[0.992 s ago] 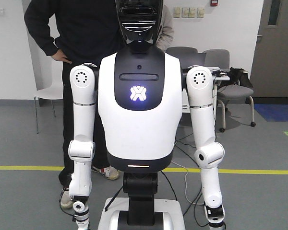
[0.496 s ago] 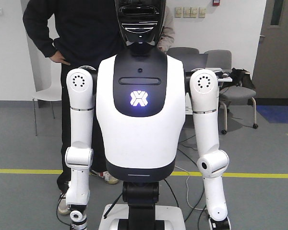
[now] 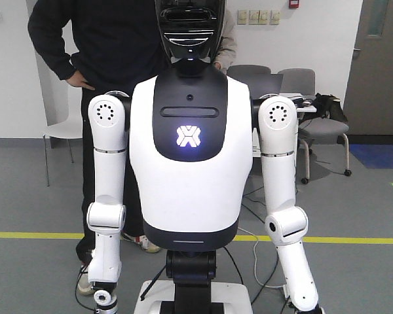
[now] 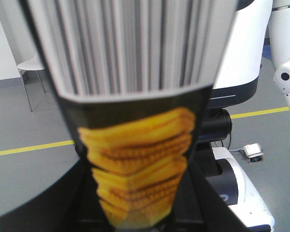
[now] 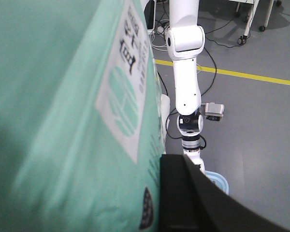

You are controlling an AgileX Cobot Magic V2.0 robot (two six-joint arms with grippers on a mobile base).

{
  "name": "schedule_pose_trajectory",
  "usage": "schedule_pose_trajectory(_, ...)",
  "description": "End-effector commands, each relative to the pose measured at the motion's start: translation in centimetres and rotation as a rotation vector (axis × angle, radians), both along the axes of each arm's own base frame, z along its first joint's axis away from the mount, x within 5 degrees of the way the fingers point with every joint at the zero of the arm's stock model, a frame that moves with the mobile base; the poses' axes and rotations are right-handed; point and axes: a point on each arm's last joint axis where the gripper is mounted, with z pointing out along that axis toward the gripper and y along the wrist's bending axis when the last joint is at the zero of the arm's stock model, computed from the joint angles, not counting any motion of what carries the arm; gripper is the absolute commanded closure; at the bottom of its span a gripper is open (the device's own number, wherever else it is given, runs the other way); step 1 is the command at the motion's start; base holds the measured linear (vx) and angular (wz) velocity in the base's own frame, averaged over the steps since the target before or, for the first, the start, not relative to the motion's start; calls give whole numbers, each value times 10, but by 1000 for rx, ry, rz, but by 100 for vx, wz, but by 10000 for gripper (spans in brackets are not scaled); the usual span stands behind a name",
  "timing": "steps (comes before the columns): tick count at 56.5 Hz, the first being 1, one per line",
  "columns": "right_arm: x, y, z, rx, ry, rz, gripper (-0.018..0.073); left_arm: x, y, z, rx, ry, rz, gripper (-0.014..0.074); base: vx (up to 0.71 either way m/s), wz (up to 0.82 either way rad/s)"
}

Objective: Pick snacks and fruit into basket
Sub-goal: 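Move the right gripper holding the teal bag over the light-blue basket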

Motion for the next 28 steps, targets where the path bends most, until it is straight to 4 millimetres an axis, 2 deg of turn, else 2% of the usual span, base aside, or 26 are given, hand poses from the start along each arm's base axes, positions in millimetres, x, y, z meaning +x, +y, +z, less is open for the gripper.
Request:
schedule_pose_trajectory(1, 3, 0, 14, 11, -102, -8, 568, 0, -2, 20, -16, -123, -17, 586, 0, 0)
schedule_pose_trajectory(28, 3, 0, 15, 11, -102, -8, 568, 0, -2, 20, -16, -123, -17, 586, 0, 0)
